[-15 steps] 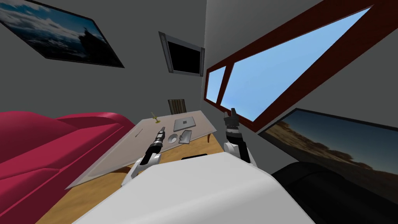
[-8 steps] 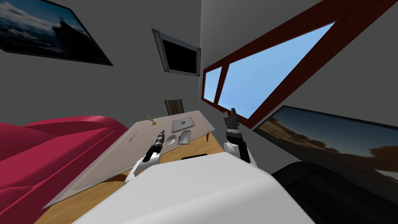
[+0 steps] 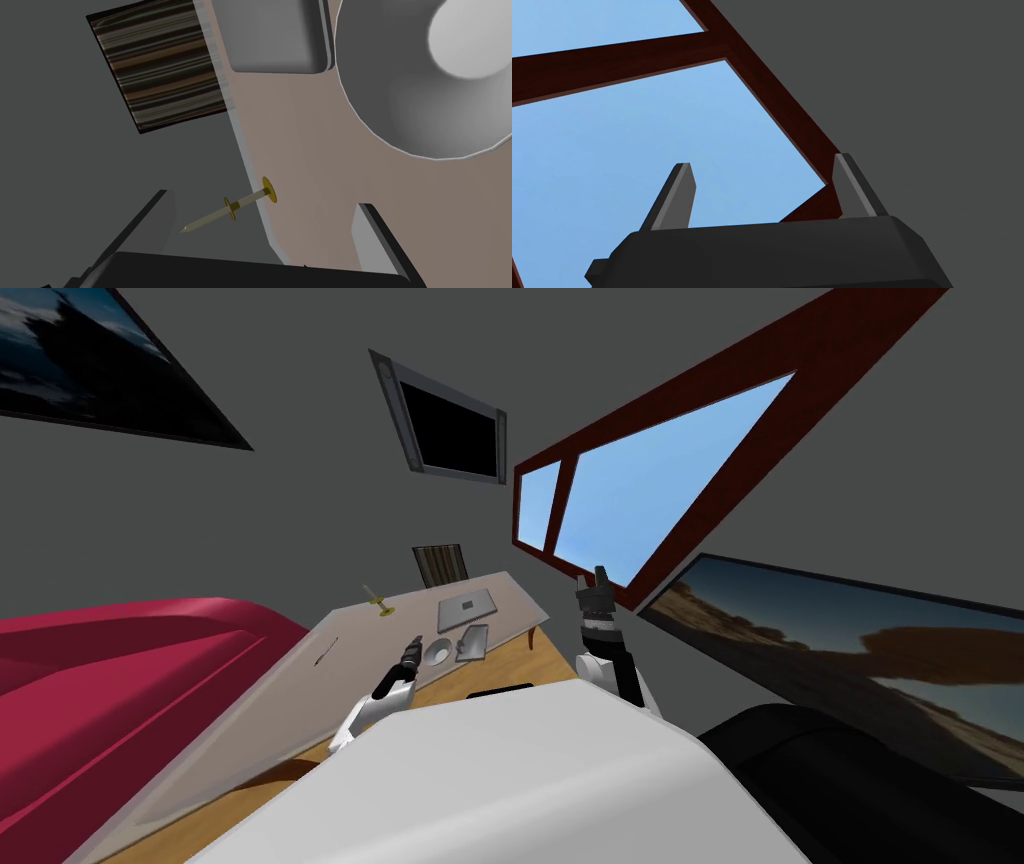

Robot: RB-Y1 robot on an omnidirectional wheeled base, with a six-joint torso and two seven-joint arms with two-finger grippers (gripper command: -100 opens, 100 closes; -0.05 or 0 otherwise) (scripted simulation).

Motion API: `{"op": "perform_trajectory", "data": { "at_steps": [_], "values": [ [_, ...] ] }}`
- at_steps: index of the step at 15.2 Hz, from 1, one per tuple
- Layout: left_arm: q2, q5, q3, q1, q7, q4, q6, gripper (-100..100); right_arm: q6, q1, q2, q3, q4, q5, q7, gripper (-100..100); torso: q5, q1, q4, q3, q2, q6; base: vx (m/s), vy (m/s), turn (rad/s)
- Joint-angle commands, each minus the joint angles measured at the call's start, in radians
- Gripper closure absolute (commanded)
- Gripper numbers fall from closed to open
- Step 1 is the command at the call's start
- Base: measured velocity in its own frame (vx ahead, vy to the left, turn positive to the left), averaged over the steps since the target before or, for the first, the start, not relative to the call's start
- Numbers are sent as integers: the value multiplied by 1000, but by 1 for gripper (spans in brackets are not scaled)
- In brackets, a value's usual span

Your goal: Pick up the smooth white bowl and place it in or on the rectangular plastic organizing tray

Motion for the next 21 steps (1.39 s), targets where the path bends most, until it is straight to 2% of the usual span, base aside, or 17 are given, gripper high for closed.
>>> {"op": "perform_trajectory", "data": {
  "at_steps": [1,2,3,6,9,11,13,15,16,21],
  "values": [
    [-3,5,8,-9,-1,21,39,-100,0,0,0,0,0,0,0,0,0,0,0,0,0,0,-6,35,-115],
    [-8,10,18,-22,0,54,64,-100,0,0,0,0,0,0,0,0,0,0,0,0,0,0,-4,33,-113],
    [-8,10,18,-22,0,54,71,-100,0,0,0,0,0,0,0,0,0,0,0,0,0,0,-4,33,-104],
    [-19,19,37,-47,0,116,133,-100,0,0,0,0,0,0,0,0,0,0,0,0,0,0,-3,34,-126],
    [-24,24,46,-58,0,144,161,-100,0,0,0,0,0,0,0,0,0,-1,0,0,0,0,-6,28,-102],
    [-36,32,62,-79,0,196,213,-100,0,0,0,0,0,0,0,0,0,-1,0,0,0,0,-4,30,-137],
    [-36,32,62,-79,0,196,213,-100,0,0,0,0,0,0,0,0,0,0,0,0,0,0,-4,34,-68],
    [-48,39,75,-98,0,241,258,-100,0,0,0,0,0,0,0,0,0,-1,0,0,-1,0,2,25,-111],
    [-48,39,75,-98,0,241,258,-100,0,0,0,0,0,0,0,0,0,-1,0,0,-1,0,3,25,-113],
    [-81,51,97,-131,0,315,332,-100,0,0,0,0,0,0,0,0,0,-1,0,-1,-2,0,8,27,-102]
  ]
}}
